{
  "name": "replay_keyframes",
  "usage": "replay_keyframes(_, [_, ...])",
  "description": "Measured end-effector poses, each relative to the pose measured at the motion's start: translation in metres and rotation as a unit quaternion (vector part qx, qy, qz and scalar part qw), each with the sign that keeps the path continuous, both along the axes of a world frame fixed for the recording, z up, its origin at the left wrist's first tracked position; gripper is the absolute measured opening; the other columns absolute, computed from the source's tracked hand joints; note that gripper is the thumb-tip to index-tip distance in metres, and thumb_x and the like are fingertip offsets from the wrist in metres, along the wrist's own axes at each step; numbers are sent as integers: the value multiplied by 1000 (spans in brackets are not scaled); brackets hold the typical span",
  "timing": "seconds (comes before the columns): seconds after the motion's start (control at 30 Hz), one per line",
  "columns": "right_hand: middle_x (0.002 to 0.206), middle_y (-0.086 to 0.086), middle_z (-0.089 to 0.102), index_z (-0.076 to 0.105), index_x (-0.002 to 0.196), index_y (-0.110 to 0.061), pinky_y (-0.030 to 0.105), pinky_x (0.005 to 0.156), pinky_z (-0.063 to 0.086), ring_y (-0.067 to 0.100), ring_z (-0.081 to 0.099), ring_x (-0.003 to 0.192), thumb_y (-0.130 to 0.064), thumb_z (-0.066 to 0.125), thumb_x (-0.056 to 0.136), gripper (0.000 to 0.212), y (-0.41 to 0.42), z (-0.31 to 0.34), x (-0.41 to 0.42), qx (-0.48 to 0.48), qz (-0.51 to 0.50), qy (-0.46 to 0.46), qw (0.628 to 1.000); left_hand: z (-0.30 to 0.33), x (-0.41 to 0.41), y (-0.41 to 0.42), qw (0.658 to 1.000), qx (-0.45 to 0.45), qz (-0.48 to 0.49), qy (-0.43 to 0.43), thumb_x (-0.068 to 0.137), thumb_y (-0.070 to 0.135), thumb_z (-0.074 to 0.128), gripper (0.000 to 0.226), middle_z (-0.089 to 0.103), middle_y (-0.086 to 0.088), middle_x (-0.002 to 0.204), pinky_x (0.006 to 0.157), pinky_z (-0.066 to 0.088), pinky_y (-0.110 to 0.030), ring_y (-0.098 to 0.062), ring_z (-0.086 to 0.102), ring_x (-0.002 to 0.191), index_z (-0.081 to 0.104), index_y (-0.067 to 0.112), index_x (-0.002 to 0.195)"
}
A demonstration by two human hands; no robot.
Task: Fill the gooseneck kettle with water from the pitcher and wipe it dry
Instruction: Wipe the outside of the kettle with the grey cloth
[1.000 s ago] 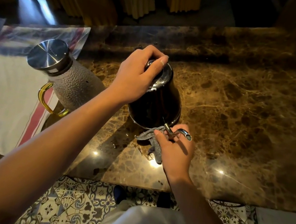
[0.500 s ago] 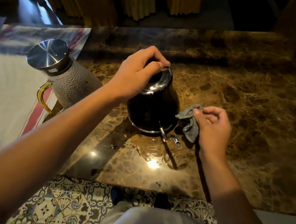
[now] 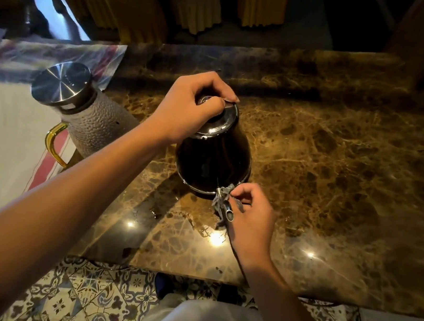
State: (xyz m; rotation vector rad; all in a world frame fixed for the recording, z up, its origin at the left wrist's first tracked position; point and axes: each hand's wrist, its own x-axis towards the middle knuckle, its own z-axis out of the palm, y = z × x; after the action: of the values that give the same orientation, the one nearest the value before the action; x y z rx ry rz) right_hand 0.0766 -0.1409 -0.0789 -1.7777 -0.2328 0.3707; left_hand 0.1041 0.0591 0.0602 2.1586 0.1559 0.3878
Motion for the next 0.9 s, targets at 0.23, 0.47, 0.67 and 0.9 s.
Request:
replay_keyframes(0.23, [67,-5,60,59,82,-27,41,54,48,17,54,56,-16,79,86,23,-10,21,14,-4,-3,-22,1000,-2,1,4,999,-26,-20,-10,87,8,60,14,77,-6,106,104,52,-47,-20,71,109,71,11,95])
replay_keyframes(0.47, [86,-10,63,60,82,-25,23,67,47,8,59,80,-11,75,90,23,-1,23,1,-5,6,-101,995,-3,3,7,998,-33,-45,-19,85,15,59,17,77,-6,107,102,53,-39,-19,71,109,72,11,95])
replay_keyframes(0.67, [89,-12,69,61,88,-31,35,71,60,10,67,77,-8,77,91,28,-9,32,9,76,-82,-48,993,-2,4,15,996,-28,-85,1,87,7,57,23,77,-3,109,105,50,-36,-17,68,114,77,15,96])
replay_keyframes(0.9, [94,0,61,64,88,-16,14,82,46,2,59,90,5,70,83,22,20,39,22,14,-73,-192,979,-1,6,19,994,-25,-108,12,87,15,58,23,76,2,110,105,50,-41,-16,67,114,78,21,97])
